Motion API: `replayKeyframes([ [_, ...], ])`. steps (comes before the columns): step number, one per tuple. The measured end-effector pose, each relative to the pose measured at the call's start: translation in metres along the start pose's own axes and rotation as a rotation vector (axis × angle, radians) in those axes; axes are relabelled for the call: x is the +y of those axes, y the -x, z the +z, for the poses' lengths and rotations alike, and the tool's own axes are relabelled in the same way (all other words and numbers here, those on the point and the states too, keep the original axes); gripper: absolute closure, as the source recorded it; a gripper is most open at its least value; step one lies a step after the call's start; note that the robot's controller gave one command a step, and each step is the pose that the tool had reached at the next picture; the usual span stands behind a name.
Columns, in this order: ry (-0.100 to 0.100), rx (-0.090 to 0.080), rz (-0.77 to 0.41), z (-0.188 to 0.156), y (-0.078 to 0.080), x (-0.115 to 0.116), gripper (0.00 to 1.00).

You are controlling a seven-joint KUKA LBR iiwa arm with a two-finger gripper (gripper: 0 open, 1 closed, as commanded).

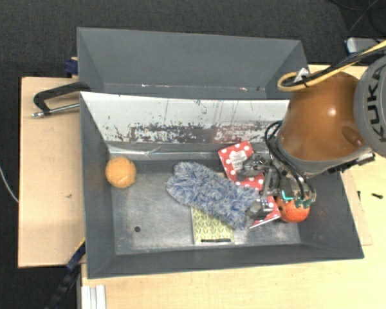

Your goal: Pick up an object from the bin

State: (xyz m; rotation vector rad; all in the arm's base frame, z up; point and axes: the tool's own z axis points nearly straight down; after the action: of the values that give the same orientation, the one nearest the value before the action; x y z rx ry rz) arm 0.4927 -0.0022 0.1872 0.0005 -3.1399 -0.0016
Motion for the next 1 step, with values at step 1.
replayKeyframes([
  [1,0.000,-0.004,0.000,-0.0013,0.0010,0.0000,0.00],
])
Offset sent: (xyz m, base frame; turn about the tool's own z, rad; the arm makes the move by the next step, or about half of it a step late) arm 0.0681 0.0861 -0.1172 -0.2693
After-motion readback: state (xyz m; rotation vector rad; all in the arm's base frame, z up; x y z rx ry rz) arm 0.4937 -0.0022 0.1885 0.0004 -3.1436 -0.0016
